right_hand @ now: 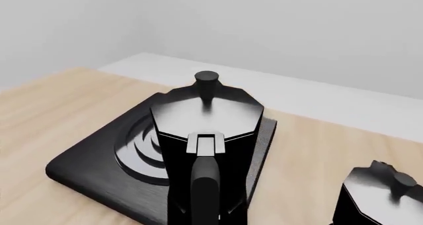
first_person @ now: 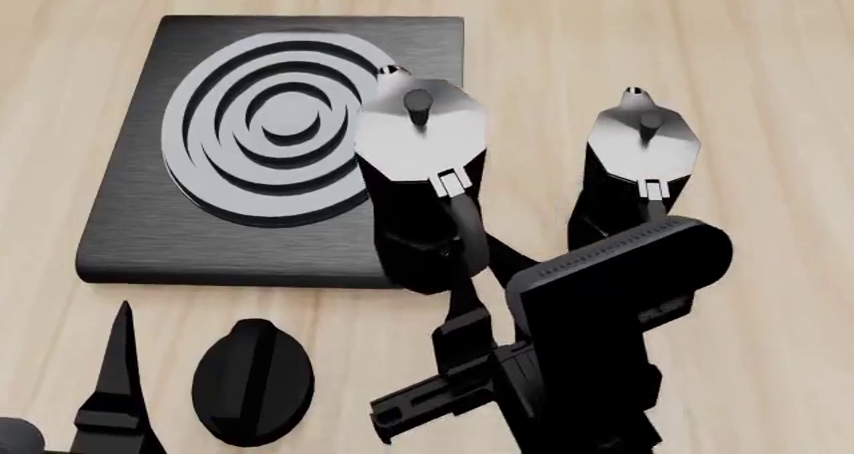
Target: Put the right moka pot on the stove.
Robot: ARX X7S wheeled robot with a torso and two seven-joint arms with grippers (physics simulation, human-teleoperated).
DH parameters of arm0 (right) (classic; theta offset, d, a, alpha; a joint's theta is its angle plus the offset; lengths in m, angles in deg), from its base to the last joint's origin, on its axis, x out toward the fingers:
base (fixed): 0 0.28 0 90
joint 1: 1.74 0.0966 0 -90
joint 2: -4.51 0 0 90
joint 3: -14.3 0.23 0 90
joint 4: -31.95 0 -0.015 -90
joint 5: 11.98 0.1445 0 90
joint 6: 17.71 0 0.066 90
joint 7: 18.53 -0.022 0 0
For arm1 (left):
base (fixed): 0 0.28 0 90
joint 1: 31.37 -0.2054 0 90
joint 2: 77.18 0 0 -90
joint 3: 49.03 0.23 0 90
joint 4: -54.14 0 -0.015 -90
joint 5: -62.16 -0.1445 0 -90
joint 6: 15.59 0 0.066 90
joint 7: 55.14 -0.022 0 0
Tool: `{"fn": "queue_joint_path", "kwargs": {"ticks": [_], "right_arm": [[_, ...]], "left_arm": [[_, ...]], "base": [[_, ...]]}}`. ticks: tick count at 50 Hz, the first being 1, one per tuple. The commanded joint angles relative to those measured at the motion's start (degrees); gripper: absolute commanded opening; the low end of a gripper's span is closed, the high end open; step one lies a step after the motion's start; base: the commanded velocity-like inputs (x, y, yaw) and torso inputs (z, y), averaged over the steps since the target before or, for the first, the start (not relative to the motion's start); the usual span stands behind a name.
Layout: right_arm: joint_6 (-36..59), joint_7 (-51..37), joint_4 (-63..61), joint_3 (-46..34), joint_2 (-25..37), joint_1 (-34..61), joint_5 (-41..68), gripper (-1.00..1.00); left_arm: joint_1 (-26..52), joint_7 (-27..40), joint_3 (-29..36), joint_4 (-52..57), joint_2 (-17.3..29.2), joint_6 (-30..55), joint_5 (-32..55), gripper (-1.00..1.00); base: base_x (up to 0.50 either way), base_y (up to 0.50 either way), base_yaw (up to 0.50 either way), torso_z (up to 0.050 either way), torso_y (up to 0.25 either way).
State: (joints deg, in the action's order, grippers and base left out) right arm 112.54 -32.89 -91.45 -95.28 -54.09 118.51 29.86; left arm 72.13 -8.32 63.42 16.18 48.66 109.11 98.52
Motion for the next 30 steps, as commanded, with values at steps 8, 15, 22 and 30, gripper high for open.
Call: {"fn": "queue_joint_path", "kwargs": {"ticks": [8, 15, 22, 30], "right_arm": [[0.3, 3.2, 8.3, -2.7, -4.6, 8.7, -2.5, -1.0], [0.4, 4.2, 12.1, -3.3, -6.4, 12.0, -2.6, -1.0], [-0.6, 5.7, 16.4, -4.5, -8.3, 14.5, -3.7, -1.0], [-1.6, 7.2, 21.4, -5.6, -10.1, 17.3, -4.8, -1.0]], "left_arm": [[-0.1, 0.0, 0.2, -0.2, 0.2, -0.6, -0.1, 1.0], [0.1, 0.2, 0.2, -0.1, 0.3, -0.5, 0.2, 1.0], [-0.1, 0.2, 0.3, -0.1, 0.4, -0.8, 0.0, 1.0], [0.0, 0.2, 0.2, -0.1, 0.4, -0.8, 0.4, 1.0]], "base": [[0.0, 0.0, 0.0, 0.001, 0.001], [0.0, 0.0, 0.0, 0.0, 0.001], [0.0, 0.0, 0.0, 0.0, 0.0], [0.0, 0.0, 0.0, 0.0, 0.001]]}}
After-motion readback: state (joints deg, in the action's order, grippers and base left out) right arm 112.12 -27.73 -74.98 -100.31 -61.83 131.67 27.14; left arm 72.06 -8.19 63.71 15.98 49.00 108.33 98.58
